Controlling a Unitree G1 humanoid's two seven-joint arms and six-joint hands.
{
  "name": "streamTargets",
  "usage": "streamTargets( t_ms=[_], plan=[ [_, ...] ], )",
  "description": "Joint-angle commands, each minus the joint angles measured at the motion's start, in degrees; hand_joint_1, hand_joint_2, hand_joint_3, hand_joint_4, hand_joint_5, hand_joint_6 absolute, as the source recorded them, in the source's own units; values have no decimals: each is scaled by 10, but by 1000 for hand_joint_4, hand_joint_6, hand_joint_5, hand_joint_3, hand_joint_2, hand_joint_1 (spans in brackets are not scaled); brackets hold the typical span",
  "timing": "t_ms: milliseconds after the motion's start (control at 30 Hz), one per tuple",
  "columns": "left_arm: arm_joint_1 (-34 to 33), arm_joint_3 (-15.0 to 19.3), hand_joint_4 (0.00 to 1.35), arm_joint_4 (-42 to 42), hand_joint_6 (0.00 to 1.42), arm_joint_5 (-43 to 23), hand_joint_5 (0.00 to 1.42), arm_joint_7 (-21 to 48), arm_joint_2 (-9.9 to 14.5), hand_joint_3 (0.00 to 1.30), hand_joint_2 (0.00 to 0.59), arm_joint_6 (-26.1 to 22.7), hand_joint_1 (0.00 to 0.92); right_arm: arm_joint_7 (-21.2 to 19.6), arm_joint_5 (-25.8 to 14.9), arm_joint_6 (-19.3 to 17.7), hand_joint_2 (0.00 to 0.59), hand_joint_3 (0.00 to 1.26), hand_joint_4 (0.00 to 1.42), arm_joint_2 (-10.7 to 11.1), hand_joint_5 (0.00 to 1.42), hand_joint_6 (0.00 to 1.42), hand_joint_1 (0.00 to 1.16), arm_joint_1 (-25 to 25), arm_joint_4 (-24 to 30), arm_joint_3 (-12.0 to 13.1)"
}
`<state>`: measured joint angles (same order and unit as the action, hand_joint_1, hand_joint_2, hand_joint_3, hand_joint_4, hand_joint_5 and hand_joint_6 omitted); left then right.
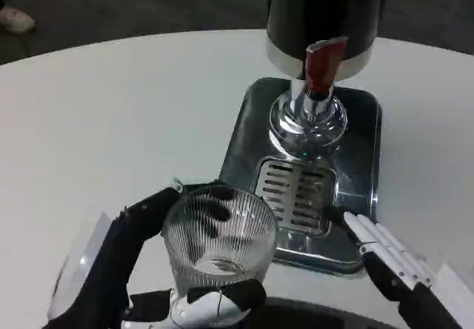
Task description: Grasp the cup under the faucet to collect the drink, then remove the cup.
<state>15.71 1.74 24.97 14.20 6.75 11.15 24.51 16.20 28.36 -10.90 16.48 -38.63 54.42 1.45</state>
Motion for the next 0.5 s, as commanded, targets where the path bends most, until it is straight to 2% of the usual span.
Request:
streamTargets(
  t_ms=[33,500],
  plan=[
    [-5,3,858,7,881,-4,982,-6,1,750,47,0,624,1,2,-7,488,34,0,1,0,0,691,-1,3,-1],
    [-12,4,858,2,881,-4,982,-6,1,750,47,-1,624,3,3,-2,488,43,0,-1,0,0,692,7,0,-6]
  ],
)
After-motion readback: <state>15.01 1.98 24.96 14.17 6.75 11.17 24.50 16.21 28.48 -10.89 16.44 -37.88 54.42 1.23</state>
